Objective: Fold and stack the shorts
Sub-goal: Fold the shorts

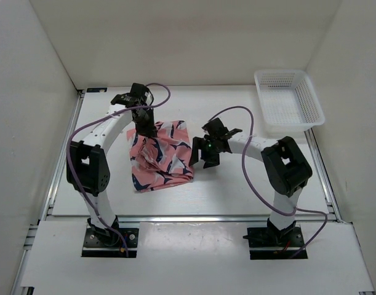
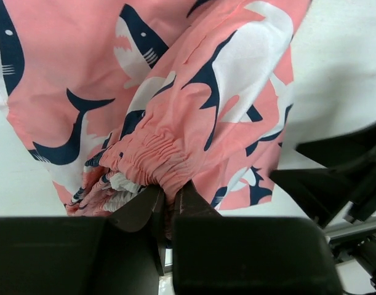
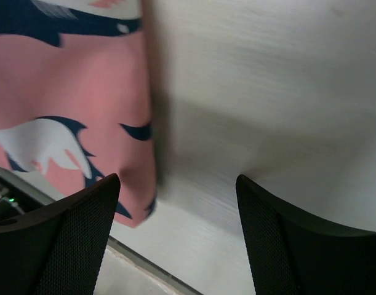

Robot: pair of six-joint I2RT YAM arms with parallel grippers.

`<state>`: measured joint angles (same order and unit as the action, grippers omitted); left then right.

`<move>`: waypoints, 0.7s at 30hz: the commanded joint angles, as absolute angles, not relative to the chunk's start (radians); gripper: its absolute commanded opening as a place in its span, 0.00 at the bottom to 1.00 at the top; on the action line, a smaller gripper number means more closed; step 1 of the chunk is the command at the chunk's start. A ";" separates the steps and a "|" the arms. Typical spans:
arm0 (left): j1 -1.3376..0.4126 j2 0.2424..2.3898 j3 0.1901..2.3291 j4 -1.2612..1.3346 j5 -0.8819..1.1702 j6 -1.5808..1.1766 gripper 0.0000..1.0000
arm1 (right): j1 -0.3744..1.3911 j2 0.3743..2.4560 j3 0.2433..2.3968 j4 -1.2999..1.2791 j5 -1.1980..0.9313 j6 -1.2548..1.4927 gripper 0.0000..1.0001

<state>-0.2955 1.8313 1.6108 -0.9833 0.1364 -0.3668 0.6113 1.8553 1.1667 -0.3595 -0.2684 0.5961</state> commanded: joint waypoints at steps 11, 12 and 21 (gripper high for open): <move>-0.298 1.805 1.644 -1.003 0.202 -0.357 0.10 | 0.667 1.951 1.227 -0.104 -0.358 0.693 0.00; -0.298 1.815 1.644 -1.012 0.212 -0.357 0.10 | 0.667 1.935 1.227 -0.129 -0.313 0.706 0.00; -0.308 1.737 1.665 -1.081 0.291 -0.379 0.10 | 0.667 1.603 1.100 -0.437 -0.015 0.696 0.00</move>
